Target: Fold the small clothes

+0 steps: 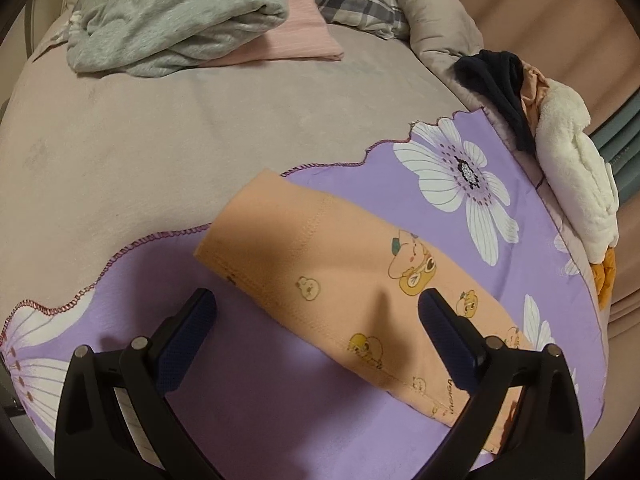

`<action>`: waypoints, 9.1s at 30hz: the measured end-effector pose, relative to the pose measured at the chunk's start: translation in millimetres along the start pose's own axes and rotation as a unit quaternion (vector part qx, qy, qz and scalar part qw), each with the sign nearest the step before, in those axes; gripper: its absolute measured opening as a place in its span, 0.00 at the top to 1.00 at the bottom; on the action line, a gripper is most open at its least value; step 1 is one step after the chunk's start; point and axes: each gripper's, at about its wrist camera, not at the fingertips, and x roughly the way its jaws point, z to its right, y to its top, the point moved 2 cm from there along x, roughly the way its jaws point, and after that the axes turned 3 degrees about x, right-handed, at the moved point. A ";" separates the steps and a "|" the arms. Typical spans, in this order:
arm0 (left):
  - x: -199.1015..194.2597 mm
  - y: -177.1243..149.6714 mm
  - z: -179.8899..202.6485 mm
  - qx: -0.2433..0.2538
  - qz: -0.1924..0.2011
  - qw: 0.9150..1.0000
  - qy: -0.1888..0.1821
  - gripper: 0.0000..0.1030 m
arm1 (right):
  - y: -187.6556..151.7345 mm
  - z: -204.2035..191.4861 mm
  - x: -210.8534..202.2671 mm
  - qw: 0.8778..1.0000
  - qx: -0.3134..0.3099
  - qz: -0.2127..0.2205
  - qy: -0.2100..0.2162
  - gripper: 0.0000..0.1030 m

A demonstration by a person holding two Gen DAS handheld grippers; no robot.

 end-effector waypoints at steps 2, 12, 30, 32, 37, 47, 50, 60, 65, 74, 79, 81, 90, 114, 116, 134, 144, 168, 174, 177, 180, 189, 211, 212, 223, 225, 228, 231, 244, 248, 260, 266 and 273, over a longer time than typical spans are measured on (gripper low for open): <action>1.6 0.4 0.3 -0.001 0.001 1.000 -0.006 0.06 | -1.3 -0.6 -0.3 1.000 -0.001 0.000 0.000 0.01; 3.1 6.5 -15.2 -0.047 0.009 0.998 -0.048 0.68 | -3.6 -1.9 -1.9 1.000 -0.008 0.005 -0.010 0.01; -40.2 -1.2 39.2 0.033 0.066 0.988 -0.138 0.98 | -5.6 -0.6 0.5 1.000 0.003 0.002 -0.012 0.01; -46.3 -7.8 54.8 0.067 0.072 0.984 -0.147 0.98 | -6.0 -0.2 -0.1 1.000 0.005 0.003 -0.011 0.01; -49.3 -26.4 85.8 0.132 0.064 0.974 -0.172 0.98 | -8.4 -0.5 -2.9 1.000 0.006 0.003 -0.006 0.01; -33.1 -85.9 144.9 0.264 0.014 0.945 -0.192 0.97 | -10.4 -0.6 -2.5 1.000 0.006 0.000 -0.007 0.01; -13.9 -103.8 156.8 0.298 -0.027 0.935 -0.191 0.95 | -11.1 -1.9 -1.9 1.000 0.003 -0.003 -0.007 0.01; -8.2 -117.4 160.9 0.302 -0.085 0.918 -0.244 0.47 | -12.5 0.4 0.4 1.000 0.003 -0.009 -0.012 0.01; -28.7 -95.1 148.9 0.280 -0.071 0.918 -0.272 0.30 | -15.2 -5.2 6.0 1.000 -0.007 -0.016 -0.008 0.01; -21.5 -56.9 113.2 0.192 -0.067 0.938 -0.279 0.34 | -27.3 -33.0 28.2 0.998 -0.042 -0.049 0.012 0.01; -4.6 -62.7 116.3 0.182 -0.109 0.936 -0.282 0.48 | -32.3 -40.2 33.1 0.997 -0.048 -0.058 0.016 0.01; -1.1 -66.0 120.9 0.180 -0.122 0.931 -0.293 0.51 | -33.6 -42.1 34.4 0.997 -0.051 -0.061 0.016 0.01; -5.3 -98.7 162.4 0.218 -0.154 0.892 -0.365 0.51 | -34.2 -46.1 36.2 0.996 -0.057 -0.063 0.015 0.01; -108.0 -71.6 119.2 0.141 -0.062 0.969 -0.194 0.30 | 34.4 -16.7 -11.8 0.994 -0.069 -0.049 0.069 0.01; -109.8 -69.9 118.6 0.121 -0.071 0.971 -0.192 0.31 | 44.3 -8.6 -17.6 0.995 -0.065 -0.037 0.072 0.01; -40.4 -83.4 119.3 0.068 -0.115 0.984 -0.120 0.64 | 47.6 66.7 -14.1 0.998 0.007 -0.045 0.050 0.01; -13.7 -87.0 123.7 0.069 -0.137 0.982 -0.111 0.73 | 47.1 79.7 -13.7 0.998 0.018 -0.042 0.035 0.01; -25.6 -99.0 210.7 0.229 -0.135 0.933 -0.244 0.68 | 38.9 45.1 24.7 0.994 -0.007 -0.091 0.067 0.01; -59.4 -75.1 178.5 0.202 -0.105 0.942 -0.245 0.46 | 27.7 -7.0 48.9 0.986 -0.067 -0.124 0.095 0.01; -77.8 -58.3 147.9 0.188 -0.070 0.959 -0.201 0.45 | 16.2 -46.4 59.6 0.977 -0.116 -0.139 0.113 0.04; -89.2 -47.3 114.3 0.166 -0.052 0.972 -0.160 0.45 | -0.8 -90.2 70.4 0.964 -0.171 -0.157 0.130 0.07; -88.0 -42.6 28.9 0.100 -0.060 0.989 -0.092 0.47 | -61.7 -219.1 102.1 0.908 -0.315 -0.206 0.182 0.21; -84.0 -56.0 11.3 0.095 -0.084 0.987 -0.100 0.47 | -67.6 -254.6 163.6 0.906 -0.316 -0.235 0.154 0.90; -84.1 -55.9 13.0 0.096 -0.083 0.987 -0.099 0.47 | -56.5 -252.0 154.1 0.910 -0.301 -0.228 0.170 0.90; -81.6 -54.6 28.8 0.100 -0.080 0.986 -0.105 0.47 | 53.6 -245.9 70.5 0.928 -0.254 -0.119 0.245 0.90; -80.1 -54.9 33.9 0.104 -0.081 0.986 -0.105 0.47 | 66.5 -243.3 67.7 0.931 -0.248 -0.109 0.245 0.90; -78.0 -55.8 42.6 0.108 -0.083 0.985 -0.110 0.47 | 79.1 -233.4 64.5 0.936 -0.239 -0.099 0.239 0.90; -74.9 -57.3 52.8 0.118 -0.086 0.983 -0.110 0.47 | 87.3 -220.7 62.2 0.941 -0.228 -0.092 0.233 0.90; -63.2 -67.3 96.4 0.156 -0.100 0.976 -0.115 0.47 | 118.1 -152.0 51.7 0.962 -0.166 -0.064 0.209 0.90; -56.1 -73.2 113.6 0.171 -0.108 0.972 -0.117 0.47 | 124.8 -123.5 58.3 0.968 -0.136 -0.067 0.197 0.90; -35.0 -95.2 169.2 0.222 -0.127 0.959 -0.120 0.47 | 129.5 -36.7 83.1 0.984 -0.069 -0.079 0.146 0.90; -24.3 -103.7 201.0 0.252 -0.132 0.952 -0.116 0.47 | 123.9 2.5 103.4 0.988 -0.045 -0.096 0.111 0.90; -11.9 -117.8 225.6 0.284 -0.141 0.942 -0.108 0.47 | 105.4 53.0 137.6 0.987 -0.009 -0.143 0.074 0.90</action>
